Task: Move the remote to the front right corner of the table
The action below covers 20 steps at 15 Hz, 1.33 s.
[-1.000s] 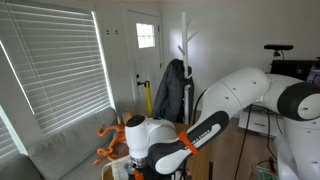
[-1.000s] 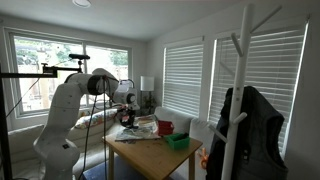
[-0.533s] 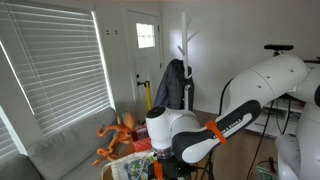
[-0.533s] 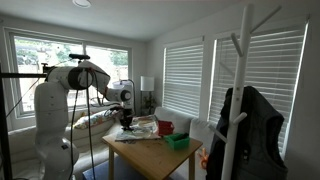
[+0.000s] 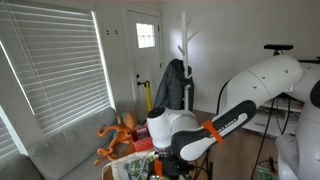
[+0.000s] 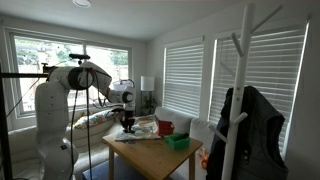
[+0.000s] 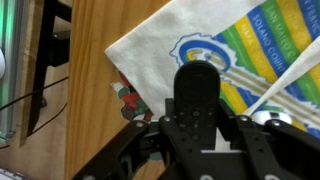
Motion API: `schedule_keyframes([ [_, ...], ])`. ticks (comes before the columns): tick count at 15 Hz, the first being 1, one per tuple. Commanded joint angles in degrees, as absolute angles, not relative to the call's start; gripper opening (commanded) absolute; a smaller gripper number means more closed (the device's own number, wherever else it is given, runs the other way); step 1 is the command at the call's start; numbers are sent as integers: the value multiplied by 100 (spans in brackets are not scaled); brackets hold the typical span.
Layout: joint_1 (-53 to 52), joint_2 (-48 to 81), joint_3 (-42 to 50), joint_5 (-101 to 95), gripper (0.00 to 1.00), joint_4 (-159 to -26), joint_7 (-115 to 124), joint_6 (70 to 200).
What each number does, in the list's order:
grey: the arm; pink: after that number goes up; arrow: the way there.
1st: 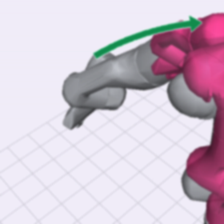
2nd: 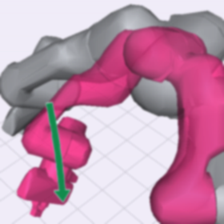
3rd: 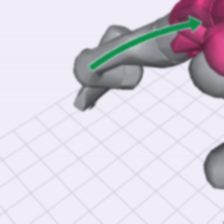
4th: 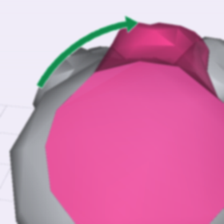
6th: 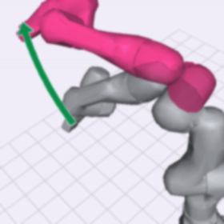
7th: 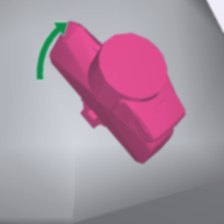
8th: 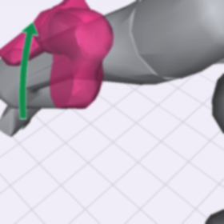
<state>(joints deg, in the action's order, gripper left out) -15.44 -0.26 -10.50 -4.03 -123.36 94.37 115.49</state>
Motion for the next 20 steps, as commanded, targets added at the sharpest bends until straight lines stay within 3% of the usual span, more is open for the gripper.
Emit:
schedule_keyframes([
  [1, -1078, -1000, -845, -425, 18, -13441, 9886, 11769],
  [6, -285, -2026, -531, -444, 18, -14414, 10232, 11794],
  [7, -343, -1424, -650, -421, 43, -13910, 9925, 11591],
  [10, -141, -1851, -591, -410, 43, -14244, 9963, 11645],
  [11, -145, -1891, -605, -409, 18, -14272, 10000, 11647],
  [20, 1316, -2217, 528, -1479, 18, -14729, 8794, 12055],
])
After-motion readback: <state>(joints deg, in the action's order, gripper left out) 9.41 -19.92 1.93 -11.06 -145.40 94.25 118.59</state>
